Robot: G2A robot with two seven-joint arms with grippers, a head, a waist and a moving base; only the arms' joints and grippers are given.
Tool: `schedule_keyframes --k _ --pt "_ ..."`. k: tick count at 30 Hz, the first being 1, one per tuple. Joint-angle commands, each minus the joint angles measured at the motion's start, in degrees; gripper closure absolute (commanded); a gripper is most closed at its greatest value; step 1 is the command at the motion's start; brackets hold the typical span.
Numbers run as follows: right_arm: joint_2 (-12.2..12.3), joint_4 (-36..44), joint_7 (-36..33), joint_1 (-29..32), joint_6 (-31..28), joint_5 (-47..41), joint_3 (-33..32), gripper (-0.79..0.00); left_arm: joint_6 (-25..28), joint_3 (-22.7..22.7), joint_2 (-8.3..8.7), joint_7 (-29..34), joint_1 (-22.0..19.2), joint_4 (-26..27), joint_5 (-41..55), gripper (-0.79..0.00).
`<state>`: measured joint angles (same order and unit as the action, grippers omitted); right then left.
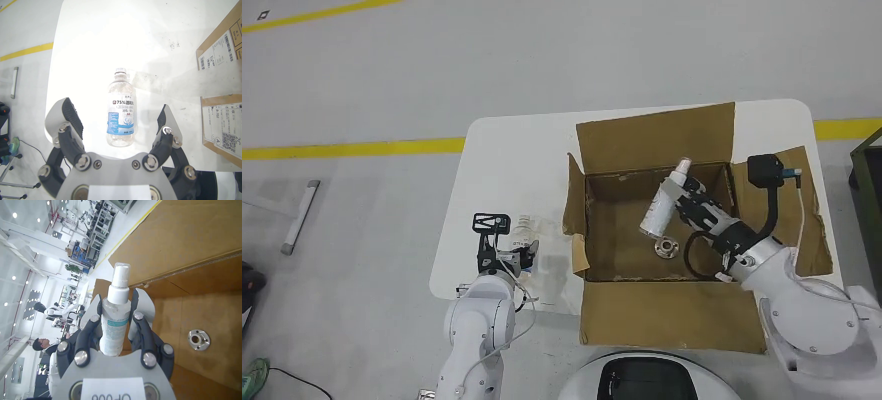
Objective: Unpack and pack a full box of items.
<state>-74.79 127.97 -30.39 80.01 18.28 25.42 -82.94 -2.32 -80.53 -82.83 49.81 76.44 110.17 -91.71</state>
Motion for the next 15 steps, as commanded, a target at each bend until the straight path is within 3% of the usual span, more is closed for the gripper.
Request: schedule_keyframes --k 1,8,15 --pt "0.0 0.0 0.0 0.0 0.0 0.0 0.0 0.0 0.0 0.0 0.0 0.0 0.0 0.0 0.0 -0.785" --pt "-0.05 2.24 5.57 1.84 -4.78 -5.98 -4.47 0.0 0.0 0.0 0.0 0.0 0.0 0.0 0.0 -0.785" --pt "0.35 6.67 10.2 7.48 -13.96 -15.17 -23.76 0.0 0.0 0.0 0.0 0.0 0.0 0.0 0.0 -0.785"
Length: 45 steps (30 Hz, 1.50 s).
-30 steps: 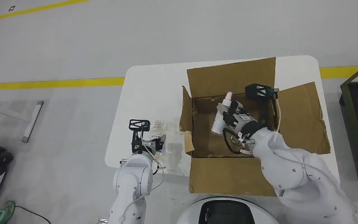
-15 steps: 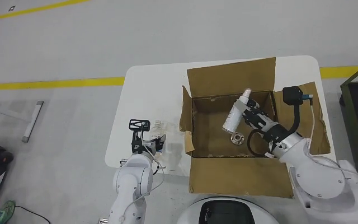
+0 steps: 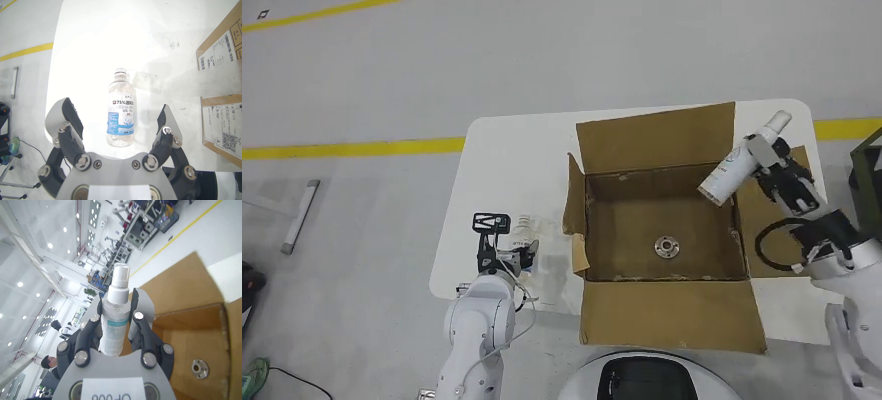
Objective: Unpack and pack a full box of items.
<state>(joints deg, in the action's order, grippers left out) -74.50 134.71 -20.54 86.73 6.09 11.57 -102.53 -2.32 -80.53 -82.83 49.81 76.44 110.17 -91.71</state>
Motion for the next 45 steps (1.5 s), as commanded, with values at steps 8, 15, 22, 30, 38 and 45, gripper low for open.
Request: schedule_keyframes --k 8,15,22,30,38,45 --pt "0.35 -0.07 -4.27 11.03 -7.92 -6.02 -30.31 0.0 0.0 0.0 0.0 0.0 0.0 0.0 0.0 -0.785" --pt "-0.25 -1.86 -9.95 22.32 -5.45 2.19 -36.79 0.0 0.0 0.0 0.0 0.0 0.0 0.0 0.0 -0.785" --pt "0.05 -2.9 -14.42 25.83 -8.19 15.26 -28.22 0.0 0.0 0.0 0.0 0.0 0.0 0.0 0.0 -0.785" --pt "1.0 -6.62 -16.86 23.66 -12.44 30.19 -18.96 0.0 0.0 0.0 0.0 0.0 0.0 0.0 0.0 -0.785" --pt "1.44 -10.41 -17.5 22.47 -13.29 36.41 -14.88 0.0 0.0 0.0 0.0 0.0 0.0 0.0 0.0 -0.785" --pt "1.76 -13.03 -17.65 20.85 -12.76 40.98 -12.17 0.0 0.0 0.0 0.0 0.0 0.0 0.0 0.0 -0.785"
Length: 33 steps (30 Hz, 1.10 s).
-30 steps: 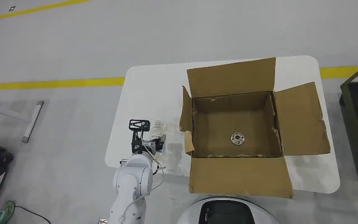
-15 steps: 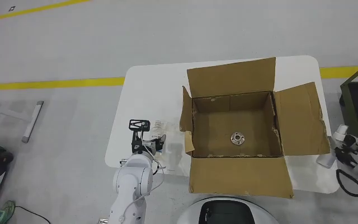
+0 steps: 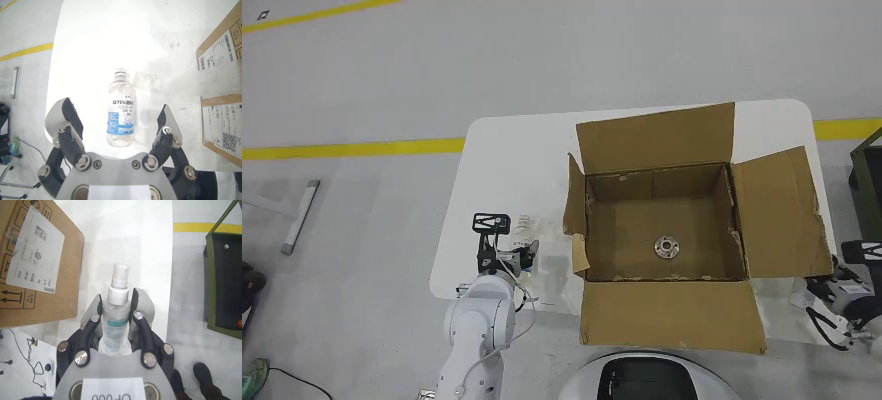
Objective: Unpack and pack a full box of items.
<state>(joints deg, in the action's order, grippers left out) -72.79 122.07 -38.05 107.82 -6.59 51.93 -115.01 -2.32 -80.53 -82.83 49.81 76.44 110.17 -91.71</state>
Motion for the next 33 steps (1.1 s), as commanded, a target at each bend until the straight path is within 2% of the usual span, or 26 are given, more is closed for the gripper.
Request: schedule_keyframes --k 1,3,4,5,7,9,11,17,20,24,26,27,29,33 --pt "0.1 -0.71 -0.17 -0.61 0.03 1.2 0.74 0.0 0.0 0.0 0.0 0.0 0.0 0.0 0.0 -0.785" --pt "0.17 -1.15 -0.19 -1.32 0.36 1.99 1.56 -0.031 0.0 0.0 0.0 0.0 0.0 0.0 0.0 -0.785" --pt "0.22 -1.19 -0.24 -1.57 0.31 2.55 1.92 -0.083 0.0 0.0 0.0 0.0 0.0 0.0 0.0 -0.785" --pt "0.26 -1.33 -0.31 -1.79 0.25 2.83 2.28 -0.206 0.0 0.0 0.0 0.0 0.0 0.0 0.0 -0.785" --pt "0.31 -1.96 -0.31 -2.2 0.54 3.41 2.85 -0.283 0.0 0.0 0.0 0.0 0.0 0.0 0.0 -0.785" --pt "0.38 -2.54 -0.25 -2.68 0.59 3.84 3.33 -0.292 0.0 0.0 0.0 0.0 0.0 0.0 0.0 -0.785" --pt "0.44 -2.95 -0.16 -3.07 0.59 4.04 3.69 -0.345 0.0 0.0 0.0 0.0 0.0 0.0 0.0 -0.785" --pt "0.57 -3.14 0.68 -3.76 0.9 3.5 3.92 -0.372 0.0 0.0 0.0 0.0 0.0 0.0 0.0 -0.785" --pt "0.41 -1.94 2.55 -3.3 3.66 0.61 1.81 -0.36 0.0 0.0 0.0 0.0 0.0 0.0 0.0 -0.785" --pt "-0.2 2.57 7.32 -2.05 10.75 -7.06 -4.03 -0.323 0.0 0.0 0.0 0.0 0.0 0.0 0.0 -0.785" --pt "-0.54 6.26 10.4 -1.64 13.7 -10.47 -6.98 -0.2 0.0 0.0 0.0 0.0 0.0 0.0 0.0 -0.785" --pt "-0.68 9.06 11.98 -1.81 14.23 -12.38 -8.25 -0.015 0.0 0.0 0.0 0.0 0.0 0.0 0.0 -0.785" --pt "-0.83 12.58 13.9 -1.95 14.11 -14.82 -10.28 0.0 0.0 0.0 0.0 0.0 0.0 0.0 0.0 -0.785" --pt "0.05 12.58 16.97 -8.21 5.08 -15.28 -11.06 0.0 0.0 0.0 0.0 0.0 0.0 0.0 0.0 -0.785"
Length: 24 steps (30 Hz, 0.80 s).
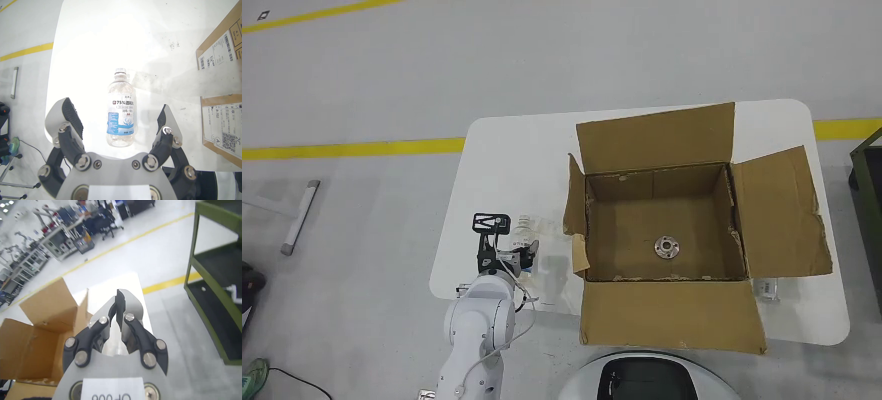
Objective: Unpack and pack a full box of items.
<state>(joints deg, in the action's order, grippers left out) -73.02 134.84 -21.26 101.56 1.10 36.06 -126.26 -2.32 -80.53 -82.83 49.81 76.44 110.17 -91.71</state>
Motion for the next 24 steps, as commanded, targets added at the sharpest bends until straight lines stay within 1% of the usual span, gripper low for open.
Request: schedule_keyframes --k 1,3,4,6,7,10,12,15,16,17,18,21,22,24 --pt "0.64 -0.19 0.09 -3.97 -5.12 1.67 1.04 0.0 0.0 0.0 0.0 0.0 0.0 0.0 0.0 -0.785" --pt "1.34 -0.19 -1.67 -8.05 -8.67 4.23 4.48 0.0 0.0 0.0 0.0 0.0 0.0 0.0 0.0 -0.785" --pt "1.72 -0.19 -3.04 -10.21 -10.52 6.62 7.19 0.0 0.0 0.0 0.0 0.0 0.0 0.0 0.0 -0.785" --pt "2.29 -0.19 -5.88 -14.27 -11.93 12.75 13.6 0.0 0.0 0.0 0.0 0.0 0.0 0.0 0.0 -0.785" --pt "2.47 -0.19 -7.42 -15.98 -11.6 16.43 17.36 0.0 0.0 0.0 0.0 0.0 0.0 0.0 0.0 -0.785" --pt "2.54 -0.19 -12.44 -20.2 -8.22 25.52 29.75 0.0 0.0 0.0 0.0 0.0 0.0 0.0 0.0 -0.785" --pt "2.46 -0.19 -17.08 -22.01 -5.07 33.34 37.2 0.0 0.0 0.0 0.0 0.0 0.0 0.0 0.0 -0.785" --pt "2.08 -0.19 -24.71 -23.42 1.07 43.41 46.28 0.0 0.0 0.0 0.0 0.0 0.0 0.0 0.0 -0.785" --pt "1.9 -0.19 -26.23 -23.99 3.12 46.2 48.59 0.0 0.0 0.0 0.0 0.0 0.0 0.0 0.0 -0.785" --pt "1.78 -0.19 -28.61 -23.96 4.97 49.39 50.46 0.0 0.0 0.0 0.0 0.0 0.0 0.0 0.0 -0.785" --pt "1.7 -0.19 -31.06 -23.89 5.54 52.4 52.37 0.0 0.0 0.0 0.0 0.0 0.0 0.0 0.0 -0.785" --pt "1.21 -3.07 -33.96 -25.22 9.35 57.84 55.71 0.0 0.0 0.0 0.0 0.0 0.0 0.0 0.0 -0.785" --pt "0.99 -3.97 -34.39 -25.69 10.78 58.1 56.37 0.0 0.0 0.0 0.0 0.0 0.0 0.0 0.0 -0.785" --pt "0.99 -3.97 -34.39 -25.69 10.78 58.1 56.37 0.0 0.0 0.0 0.0 0.0 0.0 0.0 0.0 -0.785"
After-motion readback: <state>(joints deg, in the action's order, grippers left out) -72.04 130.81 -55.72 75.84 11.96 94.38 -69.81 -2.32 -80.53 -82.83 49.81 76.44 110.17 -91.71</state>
